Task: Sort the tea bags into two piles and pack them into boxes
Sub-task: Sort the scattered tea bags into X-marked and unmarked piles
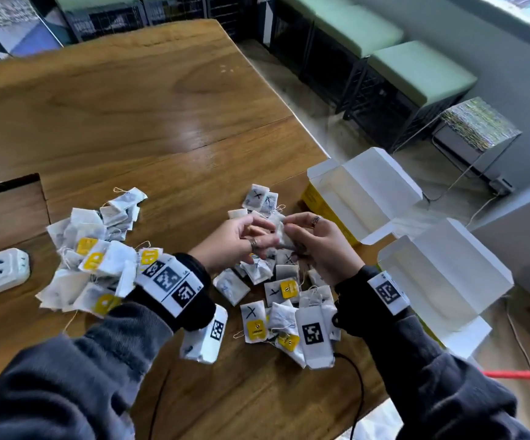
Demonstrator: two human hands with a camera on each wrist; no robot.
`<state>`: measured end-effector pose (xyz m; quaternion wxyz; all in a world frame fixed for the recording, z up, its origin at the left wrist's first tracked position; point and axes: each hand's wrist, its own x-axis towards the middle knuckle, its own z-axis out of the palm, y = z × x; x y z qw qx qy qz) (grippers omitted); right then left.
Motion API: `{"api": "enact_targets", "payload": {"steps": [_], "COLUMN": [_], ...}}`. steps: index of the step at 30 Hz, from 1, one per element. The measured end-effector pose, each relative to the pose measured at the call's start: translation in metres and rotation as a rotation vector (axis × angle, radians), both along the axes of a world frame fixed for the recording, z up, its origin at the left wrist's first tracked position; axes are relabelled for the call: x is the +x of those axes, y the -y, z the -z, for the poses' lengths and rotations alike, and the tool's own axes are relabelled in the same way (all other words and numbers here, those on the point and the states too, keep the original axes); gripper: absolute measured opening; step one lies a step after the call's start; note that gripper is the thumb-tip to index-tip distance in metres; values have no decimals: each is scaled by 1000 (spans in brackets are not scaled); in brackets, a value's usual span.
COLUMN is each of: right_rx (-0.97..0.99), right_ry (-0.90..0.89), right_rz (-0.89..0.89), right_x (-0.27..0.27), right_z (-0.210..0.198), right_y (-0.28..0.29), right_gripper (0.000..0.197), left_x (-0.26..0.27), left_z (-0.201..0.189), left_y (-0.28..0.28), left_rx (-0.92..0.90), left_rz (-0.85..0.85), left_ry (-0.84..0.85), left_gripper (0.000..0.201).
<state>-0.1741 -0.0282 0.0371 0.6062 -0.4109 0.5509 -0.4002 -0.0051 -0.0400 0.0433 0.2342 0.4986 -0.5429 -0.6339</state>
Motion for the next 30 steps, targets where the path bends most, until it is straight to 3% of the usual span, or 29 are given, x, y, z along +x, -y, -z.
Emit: {"api": "enact_targets", "payload": {"steps": [3,6,9,15,23,30], "right_rx": [12,4,-19,56,37,-124], "right_ry": [98,65,-33,40,-169,-438], "right_rz": [-85,-130,-177,-263,-124,64], "right_x": [11,23,35,64,53,-8], "right_z": [-6,-3,2,5,6,-8], "right_y": [-9,-21,-35,-60,-72,-77], "right_gripper": [14,19,22,25,19,17], "left_x": [9,19,28,59,141,166], "left_z": [4,6,11,18,16,35], "left_y": [-12,-26,-40,-64,-55,-43], "left_rx": [1,28,45,86,-229,-315], "left_rz": [-107,-192,-200,-234,-581,-453], "left_ry": [-8,-36,-23,-18,202,608], "left_gripper": [18,25,32,32,31,35]}}
